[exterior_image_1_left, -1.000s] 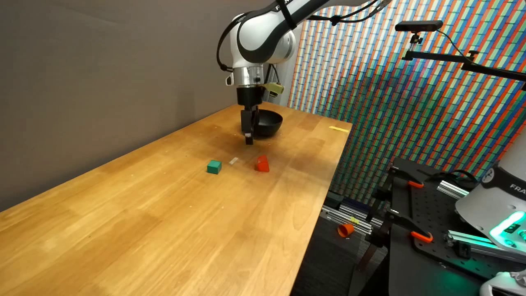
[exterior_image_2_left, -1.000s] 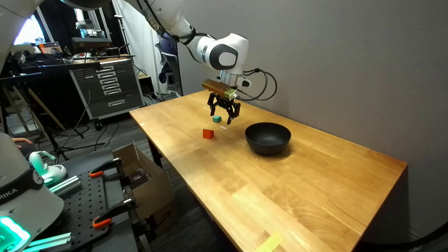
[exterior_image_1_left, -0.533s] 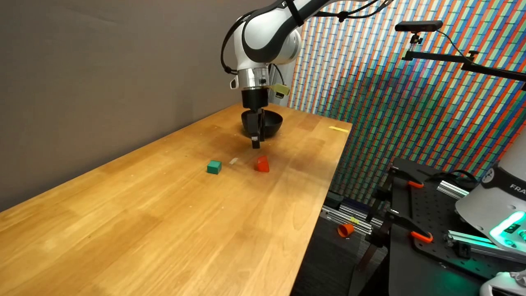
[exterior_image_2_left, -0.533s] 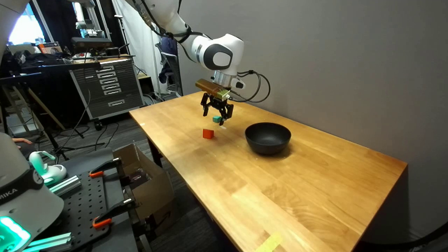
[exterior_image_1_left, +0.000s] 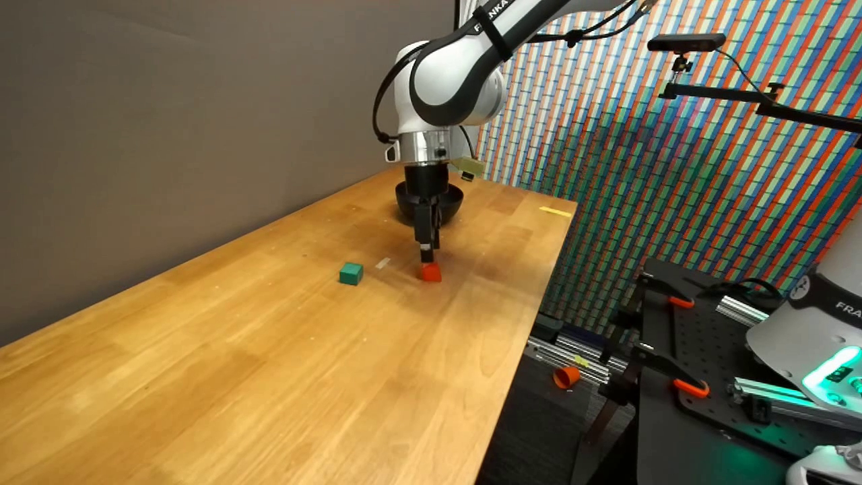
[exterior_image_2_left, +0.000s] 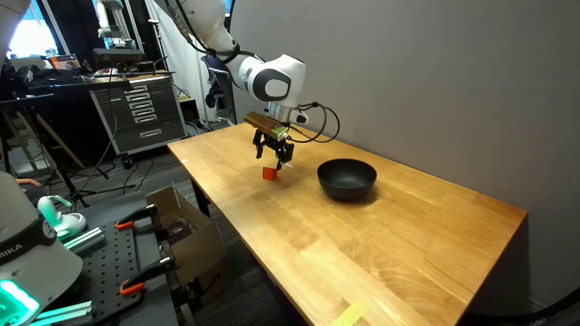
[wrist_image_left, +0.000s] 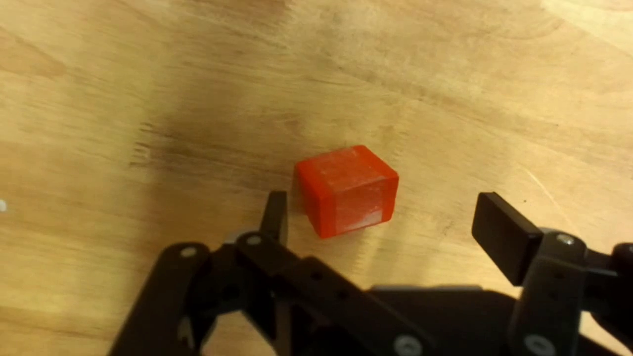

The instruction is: Put the orange and green blocks in the black bowl

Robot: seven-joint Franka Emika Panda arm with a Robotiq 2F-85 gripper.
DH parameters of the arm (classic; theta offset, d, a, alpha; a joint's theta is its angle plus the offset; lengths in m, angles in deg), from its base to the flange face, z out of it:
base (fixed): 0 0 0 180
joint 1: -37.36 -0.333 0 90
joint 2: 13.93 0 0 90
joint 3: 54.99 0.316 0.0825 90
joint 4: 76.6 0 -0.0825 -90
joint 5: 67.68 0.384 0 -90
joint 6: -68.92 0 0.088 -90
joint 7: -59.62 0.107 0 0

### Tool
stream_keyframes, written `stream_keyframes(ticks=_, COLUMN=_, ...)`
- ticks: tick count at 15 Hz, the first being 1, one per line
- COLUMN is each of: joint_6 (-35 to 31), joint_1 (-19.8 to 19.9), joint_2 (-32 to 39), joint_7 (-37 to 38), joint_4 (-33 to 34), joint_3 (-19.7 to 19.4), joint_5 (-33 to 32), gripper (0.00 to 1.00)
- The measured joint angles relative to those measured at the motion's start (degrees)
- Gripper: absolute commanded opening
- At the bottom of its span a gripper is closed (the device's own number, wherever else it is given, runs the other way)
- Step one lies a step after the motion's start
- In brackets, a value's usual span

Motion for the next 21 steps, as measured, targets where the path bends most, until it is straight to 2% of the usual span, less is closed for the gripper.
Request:
stream_keyframes(ticks=1, joint_6=-2.3, joint_1=0.0, joint_2=0.0, joint_7=0.0, joint_4=-0.9, joint_3=0.0, joint_5=-0.1, gripper=0.93)
stream_keyframes(ticks=2, joint_6=-4.2, joint_1=0.0, joint_2=0.0, joint_7=0.0, joint_4=-1.7, joint_3=0.0, joint_5=-0.2, gripper=0.92)
stream_keyframes(ticks=3, joint_6=-5.8, joint_1=0.0, joint_2=0.0, joint_7=0.0, joint_4=-2.5, joint_3=0.0, joint_5=-0.2, gripper=0.96)
stream_keyframes(ticks=4, joint_6=-7.2, joint_1=0.0, joint_2=0.0, joint_7=0.0, joint_4=-3.2, joint_3=0.0, joint_5=-0.4, gripper=0.88)
stream_keyframes(ticks=5, joint_6=-8.1, joint_1=0.0, joint_2=0.0, joint_7=0.0, joint_4=-3.9, joint_3=0.0, joint_5=-0.4, gripper=0.68)
stream_keyframes(ticks=6, joint_6=-9.0, joint_1=0.0, joint_2=0.0, joint_7=0.0, joint_4=-4.5, joint_3=0.0, joint_5=-0.6, gripper=0.67)
stream_keyframes(ticks=12, joint_6=-11.0, joint_1=0.2, joint_2=0.0, joint_7=1.0, joint_4=-6.0, joint_3=-0.7, joint_5=-1.6, gripper=0.21)
stream_keyframes(ticks=17, joint_6=-12.5, joint_1=-0.1, joint_2=-2.9, joint_7=5.3, joint_4=-4.9, joint_3=-3.8, joint_5=-6.8, gripper=0.21)
stream_keyframes(ticks=21, joint_6=-10.5, joint_1=0.1, joint_2=-7.2, joint_7=8.2, joint_4=-2.6, joint_3=-5.0, joint_5=-7.5, gripper=0.21)
